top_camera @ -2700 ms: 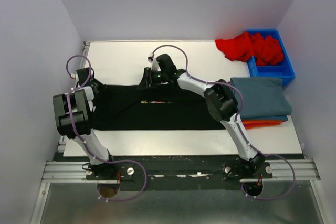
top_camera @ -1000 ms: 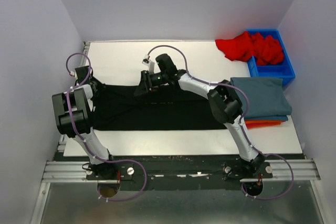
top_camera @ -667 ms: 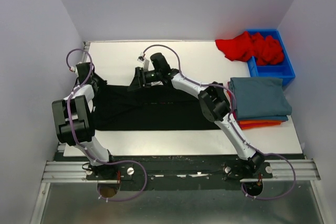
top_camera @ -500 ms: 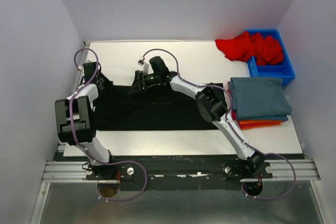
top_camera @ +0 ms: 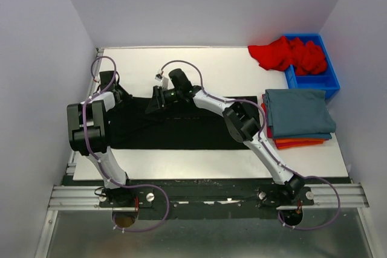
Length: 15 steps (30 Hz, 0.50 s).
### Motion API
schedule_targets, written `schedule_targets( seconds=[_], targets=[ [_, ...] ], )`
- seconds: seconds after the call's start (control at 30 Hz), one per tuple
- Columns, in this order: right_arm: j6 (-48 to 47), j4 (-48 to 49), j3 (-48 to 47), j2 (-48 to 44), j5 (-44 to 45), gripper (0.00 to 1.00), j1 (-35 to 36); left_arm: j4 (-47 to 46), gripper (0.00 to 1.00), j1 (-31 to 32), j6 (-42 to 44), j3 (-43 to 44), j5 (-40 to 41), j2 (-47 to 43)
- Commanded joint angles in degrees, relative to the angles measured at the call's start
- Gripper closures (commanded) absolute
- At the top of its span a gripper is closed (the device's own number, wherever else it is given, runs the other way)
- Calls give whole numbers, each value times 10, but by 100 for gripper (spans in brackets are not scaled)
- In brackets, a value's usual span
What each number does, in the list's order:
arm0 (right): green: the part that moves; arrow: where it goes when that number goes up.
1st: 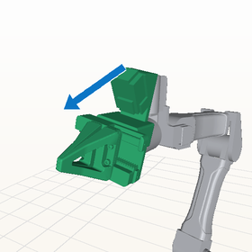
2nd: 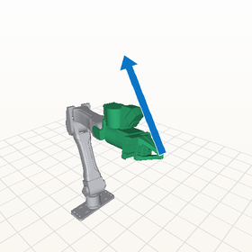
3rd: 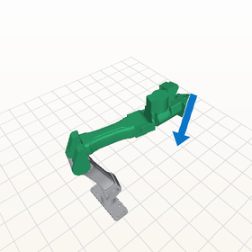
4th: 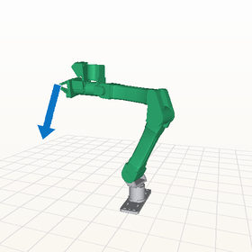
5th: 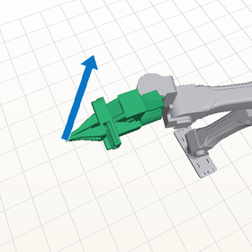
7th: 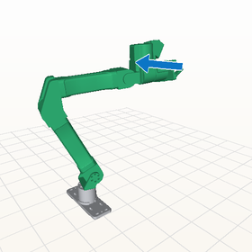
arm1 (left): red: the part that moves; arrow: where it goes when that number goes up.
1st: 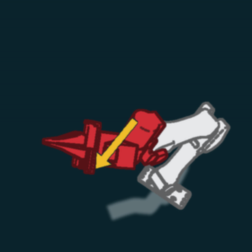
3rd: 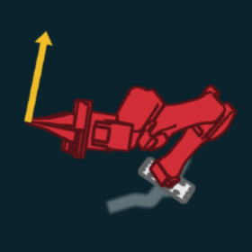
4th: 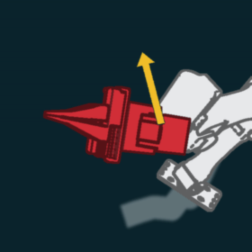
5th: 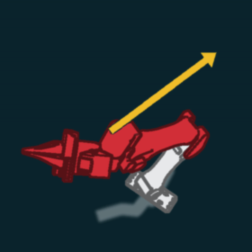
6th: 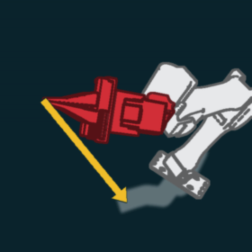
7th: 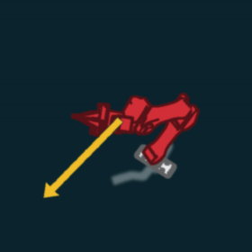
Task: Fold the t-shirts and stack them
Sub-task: Fold the other side of the tshirt into a rectangle
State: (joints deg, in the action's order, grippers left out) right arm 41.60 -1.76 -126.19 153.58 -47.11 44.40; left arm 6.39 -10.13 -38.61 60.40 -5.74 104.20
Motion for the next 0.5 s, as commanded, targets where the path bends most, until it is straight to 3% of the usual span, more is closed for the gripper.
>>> schedule_targets(
  seconds=[0.0, 0.23, 0.47],
  targets=[
    [6, 11, 30, -15, -30, 43, 9, 21, 74, -1, 14, 20, -2, 21],
    [4, 47, 63, -42, -52, 47, 12, 26, 74, -2, 20, 26, -2, 23],
    [-6, 54, 90, -71, -69, 62, 12, 21, 74, -2, 21, 20, -2, 21]
  ],
)
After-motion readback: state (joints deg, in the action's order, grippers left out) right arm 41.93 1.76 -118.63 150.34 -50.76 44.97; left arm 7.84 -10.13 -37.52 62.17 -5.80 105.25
